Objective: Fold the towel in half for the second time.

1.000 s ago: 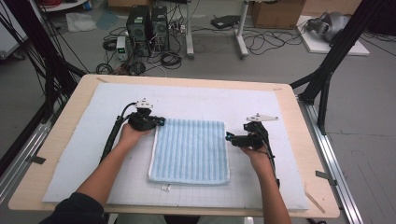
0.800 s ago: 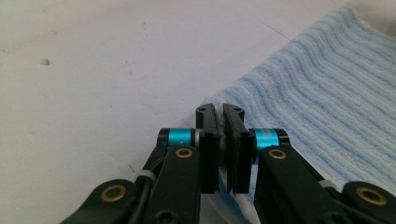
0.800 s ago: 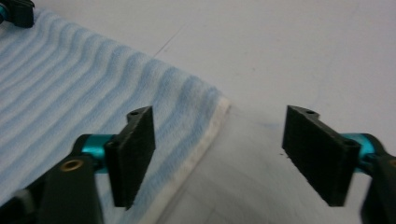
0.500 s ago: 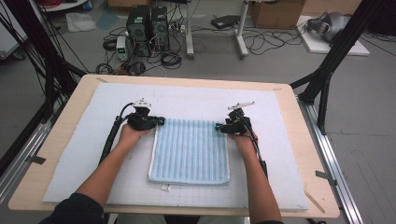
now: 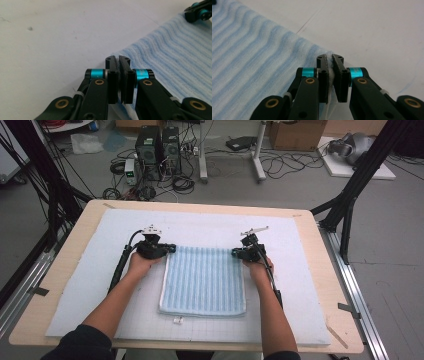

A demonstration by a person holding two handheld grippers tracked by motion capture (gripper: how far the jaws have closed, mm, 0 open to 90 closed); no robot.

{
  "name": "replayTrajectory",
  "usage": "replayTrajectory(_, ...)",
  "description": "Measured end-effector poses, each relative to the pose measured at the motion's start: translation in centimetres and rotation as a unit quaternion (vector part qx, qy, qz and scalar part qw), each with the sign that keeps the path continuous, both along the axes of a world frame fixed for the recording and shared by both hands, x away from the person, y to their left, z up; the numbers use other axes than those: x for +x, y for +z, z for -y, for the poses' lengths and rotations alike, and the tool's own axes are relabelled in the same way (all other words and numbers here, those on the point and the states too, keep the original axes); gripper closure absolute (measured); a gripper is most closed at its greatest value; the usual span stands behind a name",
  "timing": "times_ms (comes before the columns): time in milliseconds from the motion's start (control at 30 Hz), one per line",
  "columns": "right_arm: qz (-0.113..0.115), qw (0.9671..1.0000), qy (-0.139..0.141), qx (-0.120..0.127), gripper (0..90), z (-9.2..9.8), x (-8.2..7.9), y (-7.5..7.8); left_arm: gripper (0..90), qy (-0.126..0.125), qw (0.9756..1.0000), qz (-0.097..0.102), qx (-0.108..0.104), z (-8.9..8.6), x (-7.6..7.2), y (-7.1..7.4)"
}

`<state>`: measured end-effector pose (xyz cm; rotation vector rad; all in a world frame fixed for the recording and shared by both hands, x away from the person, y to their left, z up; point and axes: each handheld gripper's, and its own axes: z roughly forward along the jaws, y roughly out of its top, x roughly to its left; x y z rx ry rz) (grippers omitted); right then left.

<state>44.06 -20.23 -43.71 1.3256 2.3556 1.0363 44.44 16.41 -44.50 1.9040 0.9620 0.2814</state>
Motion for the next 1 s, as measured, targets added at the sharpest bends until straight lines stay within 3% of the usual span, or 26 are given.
replayTrajectory(100, 0.03, 0.9994, -0.016, -0.002, 83.9, 0.0, 0.5, 0.7, 86.0, 0.014, 0.9994, 0.019, -0.025, -0.2, 0.8, 1.1)
replayTrajectory(200, 0.063, 0.9974, -0.03, 0.018, 83.9, 0.1, 0.5, 1.5, 86.0, 0.013, 0.9987, 0.035, -0.034, -0.3, 0.9, 1.8)
replayTrajectory(400, 0.07, 0.9962, -0.02, 0.047, 83.6, 0.7, -0.7, 1.6, 85.9, -0.007, 0.997, 0.049, -0.059, -0.9, -0.3, 2.2)
replayTrajectory(500, 0.076, 0.9956, -0.012, 0.052, 83.5, 0.9, -1.6, 1.8, 85.7, -0.023, 0.9972, 0.041, -0.058, -1.0, -0.8, 2.6)
replayTrajectory(567, 0.082, 0.9951, -0.004, 0.055, 83.3, 1.0, -2.2, 2.0, 85.7, -0.026, 0.996, 0.055, -0.065, -1.1, -1.5, 2.9)
replayTrajectory(733, 0.088, 0.9936, 0.006, 0.07, 82.9, 1.5, -3.9, 2.3, 85.7, -0.04, 0.995, 0.063, -0.066, -1.5, -3.4, 3.0)
replayTrajectory(900, 0.088, 0.9937, 0.029, 0.063, 82.5, 1.4, -5.9, 2.6, 85.7, -0.052, 0.9932, 0.075, -0.073, -2.0, -5.5, 2.9)
replayTrajectory(1000, 0.1, 0.9921, 0.036, 0.067, 82.5, 1.4, -7.1, 2.8, 85.6, -0.058, 0.9927, 0.075, -0.075, -2.3, -6.5, 3.0)
